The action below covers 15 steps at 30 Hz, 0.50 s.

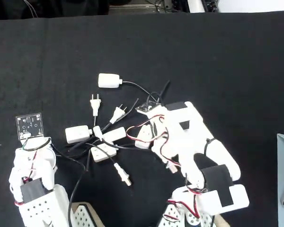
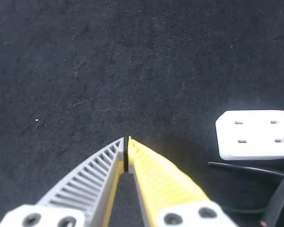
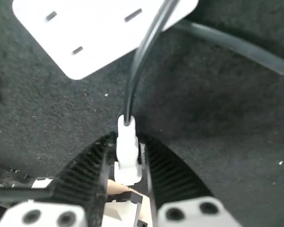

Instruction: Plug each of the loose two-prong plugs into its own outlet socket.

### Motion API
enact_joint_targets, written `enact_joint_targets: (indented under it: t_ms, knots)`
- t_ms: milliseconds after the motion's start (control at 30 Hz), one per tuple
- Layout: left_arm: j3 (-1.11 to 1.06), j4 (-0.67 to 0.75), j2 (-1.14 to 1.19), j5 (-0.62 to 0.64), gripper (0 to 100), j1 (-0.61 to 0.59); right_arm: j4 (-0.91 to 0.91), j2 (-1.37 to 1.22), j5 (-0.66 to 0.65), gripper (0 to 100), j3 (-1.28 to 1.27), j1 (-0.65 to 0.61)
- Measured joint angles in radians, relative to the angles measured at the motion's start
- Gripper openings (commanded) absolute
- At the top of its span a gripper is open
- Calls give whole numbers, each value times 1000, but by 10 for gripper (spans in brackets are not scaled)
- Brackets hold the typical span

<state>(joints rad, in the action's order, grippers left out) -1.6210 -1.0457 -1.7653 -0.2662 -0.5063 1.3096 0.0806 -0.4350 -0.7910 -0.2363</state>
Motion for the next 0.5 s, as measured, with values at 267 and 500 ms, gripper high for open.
enact_joint_targets:
  t_ms: [267,500]
  knots:
    - [0,0,0,0,34,0,17,-5,0,86,3,0]
    - [0,0,0,0,34,0,112,-5,-3,86,74,0]
